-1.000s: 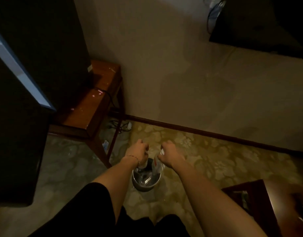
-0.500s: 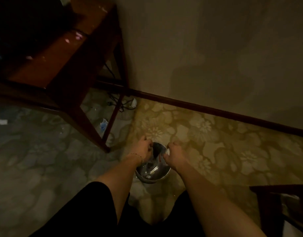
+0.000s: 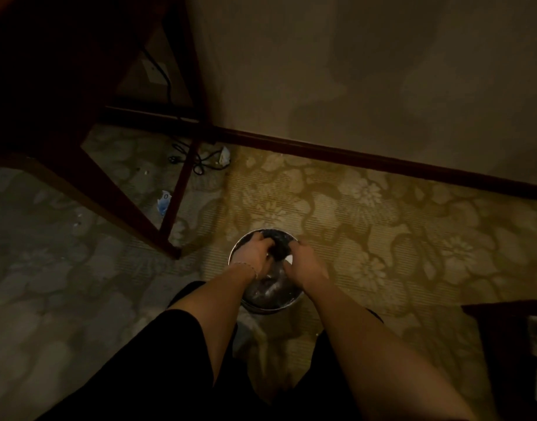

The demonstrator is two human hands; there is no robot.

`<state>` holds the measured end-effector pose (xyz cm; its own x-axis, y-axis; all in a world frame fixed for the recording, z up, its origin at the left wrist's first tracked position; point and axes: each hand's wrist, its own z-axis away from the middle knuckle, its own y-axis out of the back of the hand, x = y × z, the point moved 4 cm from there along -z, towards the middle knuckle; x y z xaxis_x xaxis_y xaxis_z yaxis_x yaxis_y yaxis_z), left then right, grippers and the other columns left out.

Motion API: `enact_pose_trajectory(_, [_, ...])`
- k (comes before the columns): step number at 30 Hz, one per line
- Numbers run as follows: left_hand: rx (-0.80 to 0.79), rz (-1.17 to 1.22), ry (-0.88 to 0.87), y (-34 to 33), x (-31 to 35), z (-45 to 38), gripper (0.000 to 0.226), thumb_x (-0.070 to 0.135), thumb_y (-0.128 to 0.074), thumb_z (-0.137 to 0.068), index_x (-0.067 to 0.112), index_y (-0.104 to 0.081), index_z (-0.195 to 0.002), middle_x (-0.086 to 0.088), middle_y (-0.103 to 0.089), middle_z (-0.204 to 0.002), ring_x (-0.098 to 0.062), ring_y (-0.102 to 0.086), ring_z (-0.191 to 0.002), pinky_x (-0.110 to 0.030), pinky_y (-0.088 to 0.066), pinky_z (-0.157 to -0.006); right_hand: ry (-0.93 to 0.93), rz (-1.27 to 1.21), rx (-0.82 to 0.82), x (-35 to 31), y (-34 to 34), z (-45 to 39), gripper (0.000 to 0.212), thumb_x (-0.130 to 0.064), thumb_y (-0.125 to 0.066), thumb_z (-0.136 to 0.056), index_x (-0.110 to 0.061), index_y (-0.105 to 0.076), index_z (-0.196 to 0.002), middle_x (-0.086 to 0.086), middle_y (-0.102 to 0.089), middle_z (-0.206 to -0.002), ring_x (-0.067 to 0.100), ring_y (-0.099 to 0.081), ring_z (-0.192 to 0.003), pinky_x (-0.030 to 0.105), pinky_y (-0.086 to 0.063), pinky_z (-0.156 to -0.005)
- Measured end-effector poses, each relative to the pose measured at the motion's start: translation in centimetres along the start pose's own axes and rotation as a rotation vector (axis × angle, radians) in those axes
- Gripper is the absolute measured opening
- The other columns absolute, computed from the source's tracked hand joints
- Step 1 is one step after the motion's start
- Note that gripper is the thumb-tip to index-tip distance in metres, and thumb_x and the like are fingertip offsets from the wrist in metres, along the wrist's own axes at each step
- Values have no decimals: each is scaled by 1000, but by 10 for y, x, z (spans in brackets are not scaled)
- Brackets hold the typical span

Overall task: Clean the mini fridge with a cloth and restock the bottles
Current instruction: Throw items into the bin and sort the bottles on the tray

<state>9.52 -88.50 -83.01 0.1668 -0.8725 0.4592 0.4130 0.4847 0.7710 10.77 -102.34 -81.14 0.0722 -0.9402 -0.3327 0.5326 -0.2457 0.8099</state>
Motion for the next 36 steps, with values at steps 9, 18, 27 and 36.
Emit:
enact_pose_trajectory(9, [20, 62, 12, 91, 50, 79, 42, 21, -57, -93, 16, -54, -134, -9, -45, -135, -30, -55, -114, -37, -46, -99, 1, -13, 1, -44, 91, 76, 41, -34, -63, -93, -13, -55, -128, 8, -48, -128, 31, -58, -108, 45, -53, -89])
enact_pose_trajectory(18, [33, 6, 11, 242, 109, 208, 38, 33, -55, -95, 19, -54, -130, -6, -48, -128, -26, -57, -108, -37, -50, -90, 11, 33, 45, -136, 240, 206, 42, -35, -60, -96, -15, -52, -132, 5, -44, -133, 28, -59, -108, 39, -52, -87])
enact_pose_trajectory(27, [136, -32, 3, 378, 135, 324, 50, 44, -53, -93, 22, -48, -138, -1, -44, -138, -23, -53, -119, -38, -48, -96, 115, 36, 134, -246, 345, 314, 51, -38, -61, -95, -17, -50, -140, 2, -45, -137, 23, -54, -117, 39, -51, -95])
enact_pose_trajectory(36, [297, -55, 91, 426, 121, 421, 50, 53, -47, -92, 23, -51, -132, -2, -48, -130, -24, -54, -117, -41, -49, -92, 319, 172, 204, -301, 369, 386, 50, -41, -59, -93, -18, -50, -137, 1, -44, -137, 23, -55, -120, 39, -51, -93])
